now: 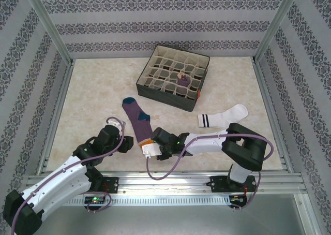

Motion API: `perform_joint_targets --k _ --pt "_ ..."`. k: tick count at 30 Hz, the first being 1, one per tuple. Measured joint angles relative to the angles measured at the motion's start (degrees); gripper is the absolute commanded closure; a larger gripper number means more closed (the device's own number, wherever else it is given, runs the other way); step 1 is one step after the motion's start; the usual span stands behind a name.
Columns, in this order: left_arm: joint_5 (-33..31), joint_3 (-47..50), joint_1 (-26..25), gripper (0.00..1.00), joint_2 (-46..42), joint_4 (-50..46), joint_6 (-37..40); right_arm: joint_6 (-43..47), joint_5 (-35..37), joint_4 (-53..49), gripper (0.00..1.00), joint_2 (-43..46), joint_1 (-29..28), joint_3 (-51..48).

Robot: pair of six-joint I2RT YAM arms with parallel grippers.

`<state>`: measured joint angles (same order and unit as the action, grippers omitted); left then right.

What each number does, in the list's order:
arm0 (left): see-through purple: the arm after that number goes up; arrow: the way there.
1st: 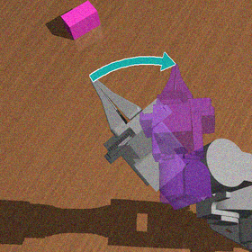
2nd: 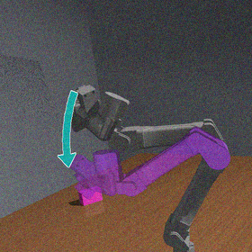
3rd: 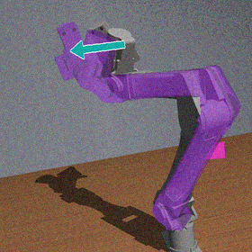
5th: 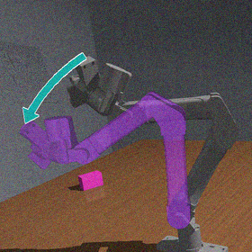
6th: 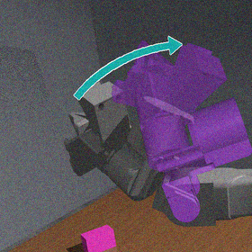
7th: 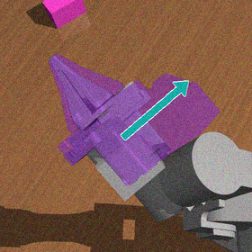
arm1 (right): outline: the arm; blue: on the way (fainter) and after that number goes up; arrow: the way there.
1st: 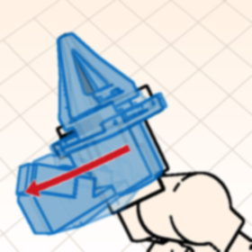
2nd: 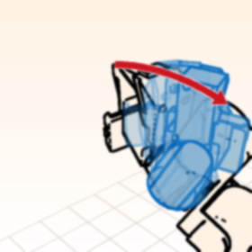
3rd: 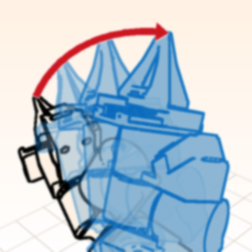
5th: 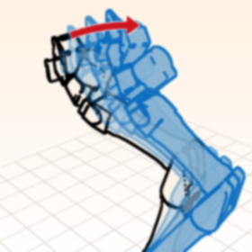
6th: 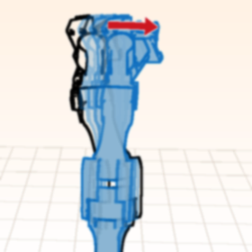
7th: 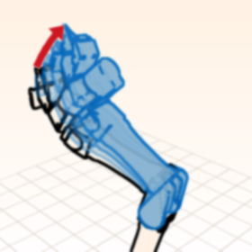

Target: Roll the socks

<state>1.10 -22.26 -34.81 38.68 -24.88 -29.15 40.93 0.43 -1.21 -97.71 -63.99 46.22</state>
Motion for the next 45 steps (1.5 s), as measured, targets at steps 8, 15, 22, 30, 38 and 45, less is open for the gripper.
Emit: perform_joint_targets --k 8,15,22,30,38,45 --pt "1.6 -0.8 0.0 0.53 2.0 0.2 1.2 -1.0 -0.4 -2.8 0.71 -1.0 0.0 1.7" --pt "3.5 -0.7 0.1 0.53 2.1 3.0 3.6 -3.7 -0.8 9.2 1.0 -5.7 2.6 3.7" --pt "8.3 0.5 0.0 0.52 2.5 9.4 7.6 -6.3 -1.6 10.7 1.0 -5.4 6.3 3.5" --pt "15.5 2.3 0.0 0.51 8.3 22.1 16.7 -13.4 -8.4 2.4 1.0 5.4 15.7 1.8" --pt "21.5 2.3 -0.5 0.49 17.6 36.1 26.4 -22.5 -18.9 -7.6 1.0 10.8 21.6 1.8" --pt "25.5 2.3 -0.5 0.47 25.3 46.8 29.2 -26.7 -25.8 -12.9 1.0 10.2 21.9 1.8"
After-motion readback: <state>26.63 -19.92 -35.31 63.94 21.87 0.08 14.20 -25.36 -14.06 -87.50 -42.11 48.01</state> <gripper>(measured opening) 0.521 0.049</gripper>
